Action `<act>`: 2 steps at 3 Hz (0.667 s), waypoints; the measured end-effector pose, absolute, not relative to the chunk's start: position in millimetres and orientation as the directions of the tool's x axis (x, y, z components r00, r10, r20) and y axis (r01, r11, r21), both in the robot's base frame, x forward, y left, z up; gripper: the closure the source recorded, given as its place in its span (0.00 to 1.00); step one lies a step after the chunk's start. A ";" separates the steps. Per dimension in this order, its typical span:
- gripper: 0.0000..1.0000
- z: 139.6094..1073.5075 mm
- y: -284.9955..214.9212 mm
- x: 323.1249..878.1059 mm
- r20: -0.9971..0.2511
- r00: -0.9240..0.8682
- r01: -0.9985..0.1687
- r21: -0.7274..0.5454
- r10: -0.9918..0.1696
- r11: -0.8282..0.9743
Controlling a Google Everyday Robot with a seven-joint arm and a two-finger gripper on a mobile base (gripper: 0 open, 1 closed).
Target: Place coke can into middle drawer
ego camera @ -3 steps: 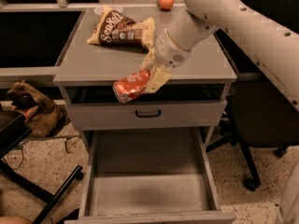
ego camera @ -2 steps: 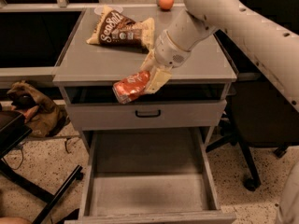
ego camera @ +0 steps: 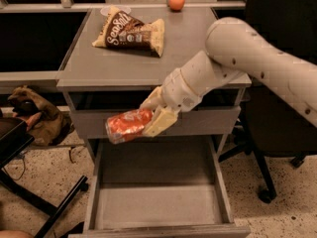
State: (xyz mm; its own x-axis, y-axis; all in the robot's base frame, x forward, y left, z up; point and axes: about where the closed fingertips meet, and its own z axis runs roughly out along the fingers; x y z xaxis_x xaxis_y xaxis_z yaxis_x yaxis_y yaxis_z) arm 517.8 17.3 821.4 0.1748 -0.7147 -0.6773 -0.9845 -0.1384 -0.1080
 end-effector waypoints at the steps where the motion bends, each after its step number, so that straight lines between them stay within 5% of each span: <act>1: 1.00 795.8 32.4 482.6 -0.708 0.107 -0.992 -0.031 -0.698 -0.121; 2: 1.00 781.9 34.3 472.0 -0.701 0.092 -0.992 0.001 -0.708 -0.129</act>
Offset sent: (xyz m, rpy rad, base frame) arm -0.0307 0.0122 -0.0212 0.0276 0.0663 -0.0126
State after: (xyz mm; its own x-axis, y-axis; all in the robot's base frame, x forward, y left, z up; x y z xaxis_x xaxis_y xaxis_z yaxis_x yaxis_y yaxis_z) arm 472.0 34.3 781.9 0.0916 -0.7076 -0.7007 -0.9916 -0.1291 0.0007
